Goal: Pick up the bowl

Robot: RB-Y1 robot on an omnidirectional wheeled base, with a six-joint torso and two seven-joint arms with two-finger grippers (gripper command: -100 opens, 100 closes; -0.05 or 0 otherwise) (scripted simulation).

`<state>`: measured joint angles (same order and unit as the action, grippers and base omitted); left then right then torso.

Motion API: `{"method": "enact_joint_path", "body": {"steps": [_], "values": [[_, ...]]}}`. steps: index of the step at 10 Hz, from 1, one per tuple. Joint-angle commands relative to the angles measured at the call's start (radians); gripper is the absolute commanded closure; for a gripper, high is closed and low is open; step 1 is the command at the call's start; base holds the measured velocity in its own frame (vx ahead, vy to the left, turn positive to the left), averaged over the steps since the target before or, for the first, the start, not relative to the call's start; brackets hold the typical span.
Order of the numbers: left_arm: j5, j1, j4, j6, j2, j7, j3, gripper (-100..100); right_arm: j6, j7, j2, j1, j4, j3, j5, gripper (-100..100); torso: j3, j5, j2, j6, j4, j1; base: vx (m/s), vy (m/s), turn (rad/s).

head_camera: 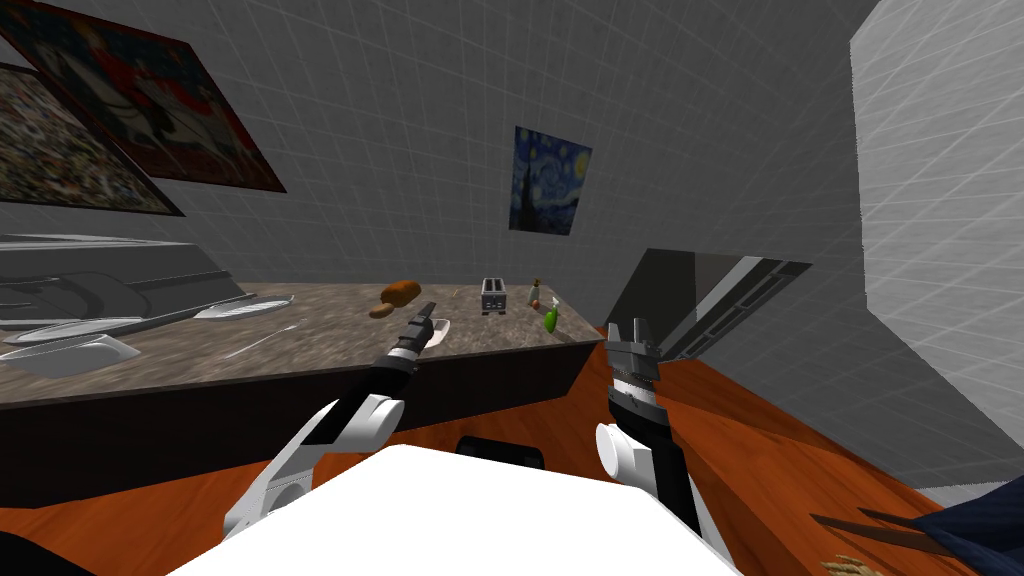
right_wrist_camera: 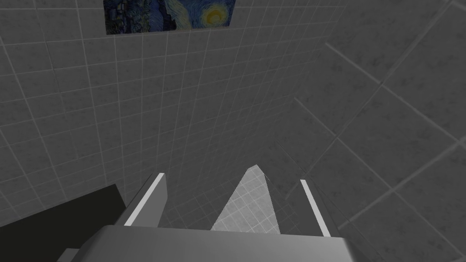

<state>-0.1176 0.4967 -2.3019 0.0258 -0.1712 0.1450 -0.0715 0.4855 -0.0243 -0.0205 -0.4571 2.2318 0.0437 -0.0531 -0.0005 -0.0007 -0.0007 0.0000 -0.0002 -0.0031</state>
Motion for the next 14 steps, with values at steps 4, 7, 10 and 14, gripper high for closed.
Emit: {"method": "enact_joint_path", "body": {"steps": [4,7,10,14], "values": [[-0.007,-0.004,-0.004,0.114,0.002,-0.002,-0.009,-100,0.000,0.000,0.000,0.000,0.000,0.000,0.000,0,0.000,0.000,0.000,0.000,0.000,0.001,0.005,-0.028,0.003],[-0.016,-0.003,-0.003,0.199,0.006,-0.007,-0.019,-100,0.000,0.000,0.000,0.000,0.000,0.000,0.000,0,0.000,0.000,0.000,0.000,0.000,0.001,0.013,-0.030,0.005],[-0.021,-0.002,-0.003,0.279,0.009,-0.011,-0.024,-100,0.000,0.000,0.000,0.000,0.000,0.000,0.000,0,0.000,0.000,0.000,0.000,0.000,0.002,0.013,-0.023,0.003],[-0.031,-0.002,-0.004,0.382,0.015,-0.022,-0.034,-100,0.000,0.000,0.000,0.000,0.000,0.000,0.000,0,0.000,0.001,0.000,0.000,0.000,0.003,0.014,-0.008,0.003]]}}
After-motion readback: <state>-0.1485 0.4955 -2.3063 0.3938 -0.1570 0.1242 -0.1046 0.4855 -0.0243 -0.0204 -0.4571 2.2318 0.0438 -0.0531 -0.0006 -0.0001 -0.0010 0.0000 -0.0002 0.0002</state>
